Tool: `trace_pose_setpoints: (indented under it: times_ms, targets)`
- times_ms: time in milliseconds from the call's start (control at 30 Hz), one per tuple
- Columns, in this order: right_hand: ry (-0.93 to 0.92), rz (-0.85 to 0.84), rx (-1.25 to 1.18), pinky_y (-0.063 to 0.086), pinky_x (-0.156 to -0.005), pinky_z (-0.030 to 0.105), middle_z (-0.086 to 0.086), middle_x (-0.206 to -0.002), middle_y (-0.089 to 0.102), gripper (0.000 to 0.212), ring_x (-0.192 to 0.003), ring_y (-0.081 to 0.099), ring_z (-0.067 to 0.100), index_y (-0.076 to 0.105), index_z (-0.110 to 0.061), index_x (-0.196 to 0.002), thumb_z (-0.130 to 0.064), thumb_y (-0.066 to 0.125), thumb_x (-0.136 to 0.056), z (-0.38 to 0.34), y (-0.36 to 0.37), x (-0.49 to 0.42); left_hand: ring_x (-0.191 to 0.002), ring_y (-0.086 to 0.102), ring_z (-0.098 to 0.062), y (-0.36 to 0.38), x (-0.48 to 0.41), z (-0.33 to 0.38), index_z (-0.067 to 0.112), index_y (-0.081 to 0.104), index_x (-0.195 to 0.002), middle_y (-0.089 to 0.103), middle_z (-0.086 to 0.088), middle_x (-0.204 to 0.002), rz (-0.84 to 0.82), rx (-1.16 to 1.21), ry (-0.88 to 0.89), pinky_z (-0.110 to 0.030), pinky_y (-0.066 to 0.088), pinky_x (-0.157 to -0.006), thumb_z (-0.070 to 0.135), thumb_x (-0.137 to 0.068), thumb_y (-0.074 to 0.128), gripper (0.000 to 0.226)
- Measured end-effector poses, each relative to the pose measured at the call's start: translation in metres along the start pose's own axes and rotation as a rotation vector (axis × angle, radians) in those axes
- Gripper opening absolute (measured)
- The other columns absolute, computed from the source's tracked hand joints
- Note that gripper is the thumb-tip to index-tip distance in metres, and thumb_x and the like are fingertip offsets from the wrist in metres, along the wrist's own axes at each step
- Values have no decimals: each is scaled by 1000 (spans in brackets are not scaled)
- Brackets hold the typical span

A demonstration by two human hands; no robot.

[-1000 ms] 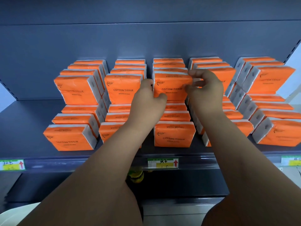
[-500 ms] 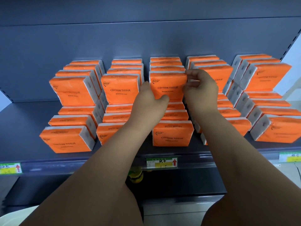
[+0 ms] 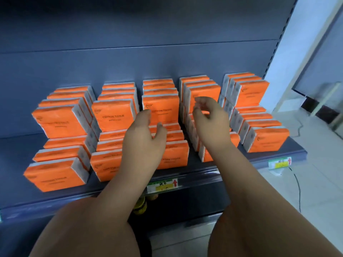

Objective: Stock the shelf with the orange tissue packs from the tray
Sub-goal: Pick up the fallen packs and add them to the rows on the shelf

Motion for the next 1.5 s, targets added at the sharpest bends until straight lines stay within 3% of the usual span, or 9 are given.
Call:
trace_pose_setpoints:
  times_ms: [67, 200, 333, 667, 800, 933, 1033, 1200, 1500]
  targets:
    - [-9, -15, 40, 51, -103, 38, -5, -123, 72, 38, -116, 64, 11, 70, -19, -128, -27, 58, -93, 4, -20, 6, -126, 62, -24, 5, 8, 14, 15, 51, -148, 63, -6, -141, -45, -13, 18, -44, 50, -109, 25, -100, 63, 50]
    - [-42, -7, 179, 49, -103, 30, -5, -125, 72, 34, -117, 63, 9, 70, -17, -128, -22, 62, -95, 7, -86, 22, -113, 67, -29, 16, 26, 62, 24, 56, -141, 68, -7, -132, -80, 3, 111, -45, 52, -102, 34, -97, 61, 46]
    - [-23, 30, 371, 44, -95, 21, -2, -124, 72, 33, -105, 61, 7, 70, -15, -125, -20, 61, -94, 1, -178, 44, -107, 64, -35, 47, 47, 108, 16, 61, -138, 72, -13, -117, -166, 41, 183, -41, 46, -93, 20, -93, 69, 46]
    - [254, 162, 901, 46, -105, 32, -3, -131, 68, 39, -122, 59, 17, 62, -20, -137, -25, 64, -98, -33, -423, 172, -113, 62, -47, 158, 153, 230, 11, 59, -133, 67, -25, -121, -556, 306, 408, -59, 51, -93, 12, -87, 74, 49]
    - [431, 249, 1035, 46, -104, 31, -6, -132, 66, 39, -122, 58, 13, 61, -23, -136, -28, 63, -98, -23, -495, 246, -123, 58, -42, 197, 236, 297, 9, 60, -137, 65, -21, -129, -794, 417, 524, -54, 49, -99, 15, -86, 75, 53]
    - [625, 454, 994, 43, -104, 26, -10, -133, 65, 38, -127, 56, 11, 61, -26, -138, -29, 61, -100, 10, -543, 315, -140, 45, -18, 233, 320, 343, 23, 50, -147, 54, 0, -147, -1005, 467, 591, -34, 42, -105, 32, -95, 63, 55]
    - [771, 528, 995, 43, -101, 26, -6, -134, 65, 39, -127, 55, 14, 61, -24, -138, -29, 61, -99, 46, -560, 374, -142, 40, -19, 271, 370, 355, 22, 48, -148, 53, -2, -148, -1150, 399, 591, -35, 41, -106, 34, -99, 58, 51]
    - [1013, 350, 1007, 45, -106, 36, -3, -140, 62, 43, -133, 51, 20, 58, -25, -140, -34, 59, -98, 112, -559, 469, -140, 42, -29, 348, 436, 332, 19, 49, -147, 54, -11, -145, -1311, 229, 582, -44, 43, -104, 32, -99, 57, 50]
    - [1156, 140, 1011, 42, -102, 34, -3, -140, 60, 45, -133, 49, 22, 57, -26, -141, -37, 59, -97, 217, -582, 539, -133, 48, -38, 479, 511, 275, 12, 57, -136, 62, -14, -134, -1393, -29, 702, -50, 49, -102, 31, -93, 58, 47]
Point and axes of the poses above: each hand's wrist, its own x-axis away from the middle knuckle, its own y-axis out of the palm, z = x × y, the point moved 9 cm from there along -x, towards the middle knuckle
